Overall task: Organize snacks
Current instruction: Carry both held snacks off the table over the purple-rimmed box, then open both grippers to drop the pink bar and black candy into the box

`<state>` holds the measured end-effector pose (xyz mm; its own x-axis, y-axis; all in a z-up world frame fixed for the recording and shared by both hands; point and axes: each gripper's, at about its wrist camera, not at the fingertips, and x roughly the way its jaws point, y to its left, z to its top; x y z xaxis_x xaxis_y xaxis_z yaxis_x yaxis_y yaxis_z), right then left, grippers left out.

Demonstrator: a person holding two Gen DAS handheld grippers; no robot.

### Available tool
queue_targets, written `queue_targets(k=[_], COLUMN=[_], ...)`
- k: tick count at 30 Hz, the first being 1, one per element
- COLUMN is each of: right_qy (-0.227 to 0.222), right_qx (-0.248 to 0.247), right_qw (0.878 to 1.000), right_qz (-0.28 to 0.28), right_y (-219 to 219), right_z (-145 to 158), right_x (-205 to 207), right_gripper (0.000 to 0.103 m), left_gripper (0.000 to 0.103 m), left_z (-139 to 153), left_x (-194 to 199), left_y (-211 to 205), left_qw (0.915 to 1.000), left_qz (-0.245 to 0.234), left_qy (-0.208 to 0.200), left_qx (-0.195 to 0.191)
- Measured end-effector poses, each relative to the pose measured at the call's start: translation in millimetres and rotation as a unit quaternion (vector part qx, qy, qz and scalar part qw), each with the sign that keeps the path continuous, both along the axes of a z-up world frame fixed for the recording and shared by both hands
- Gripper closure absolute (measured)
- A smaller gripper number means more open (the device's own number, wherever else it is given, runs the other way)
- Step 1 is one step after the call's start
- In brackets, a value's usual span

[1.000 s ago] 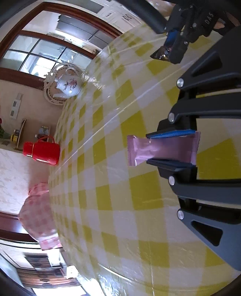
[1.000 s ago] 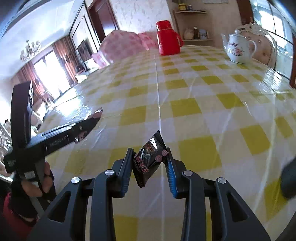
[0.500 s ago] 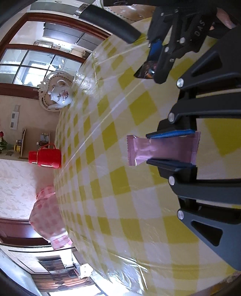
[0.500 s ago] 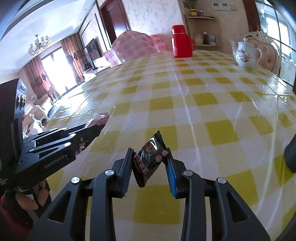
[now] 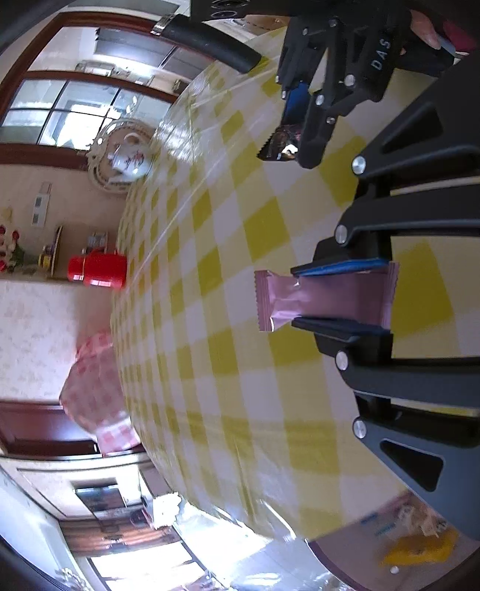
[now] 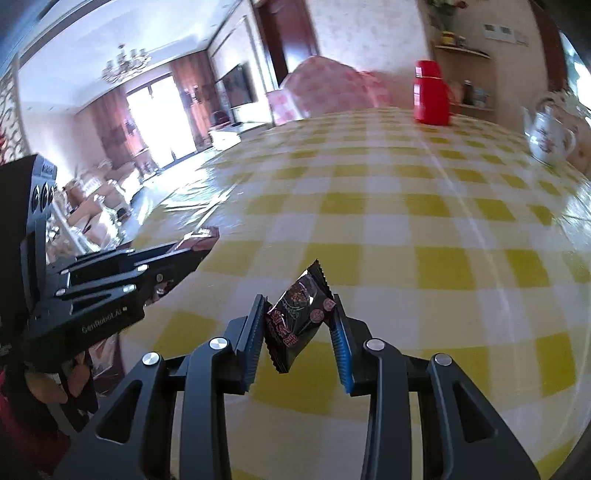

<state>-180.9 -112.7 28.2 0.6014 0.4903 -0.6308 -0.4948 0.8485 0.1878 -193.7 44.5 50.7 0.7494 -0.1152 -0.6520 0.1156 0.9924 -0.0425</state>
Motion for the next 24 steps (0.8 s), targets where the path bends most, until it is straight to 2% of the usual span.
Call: queue_targets(k=[6, 9, 16, 18, 19, 20, 21, 22, 23, 24], right_qy=[0.002, 0.008, 0.004, 0.008, 0.008, 0.009, 0.013, 0.018, 0.025, 0.030], right_qx=[-0.022, -0.036, -0.068, -0.076, -0.081, -0.082, -0.080, -0.077, -0.073, -0.070], right_qw=[0.997, 0.990, 0.963, 0.955, 0.951, 0.949, 0.948, 0.949, 0.952, 0.953], right_qz=[0.076, 0.133, 0.259, 0.286, 0.298, 0.305, 0.307, 0.306, 0.298, 0.292], right_y=[66.9, 111.4, 216.0, 239.6, 251.7, 261.1, 266.5, 270.7, 271.9, 271.4], right_z=[1.4, 0.5, 4.8, 2.3, 0.2, -1.9, -3.4, -4.8, -5.9, -6.5], right_x=[-20.4, -36.1, -75.5, -80.0, -81.2, -80.8, -80.6, -78.0, -75.1, -74.4], right_gripper=[0.069, 0.069, 0.069, 0.067, 0.063, 0.061, 0.045, 0.032, 0.027, 0.023], left_gripper=[0.081, 0.081, 0.081, 0.079, 0.075, 0.052, 0.017, 0.008, 0.002, 0.002], left_z=[3.7, 3.4, 11.1, 14.5, 16.8, 19.8, 24.5, 28.4, 32.4, 39.0], left_x=[-28.0, -46.5, -93.1, -96.8, -98.2, -99.9, -103.7, -107.3, -110.8, -116.8], left_y=[55.4, 97.8, 200.9, 218.5, 223.7, 229.8, 237.5, 241.8, 243.8, 249.7], left_qw=[0.9990, 0.9968, 0.9840, 0.9822, 0.9817, 0.9805, 0.9787, 0.9779, 0.9766, 0.9735], left_qz=[0.038, 0.074, 0.177, 0.187, 0.190, 0.196, 0.204, 0.207, 0.212, 0.222], left_qy=[0.000, 0.009, 0.014, 0.017, 0.014, 0.011, 0.005, -0.007, -0.020, -0.038], left_qx=[0.022, 0.031, 0.010, 0.002, -0.004, -0.011, -0.021, -0.028, -0.032, -0.036])
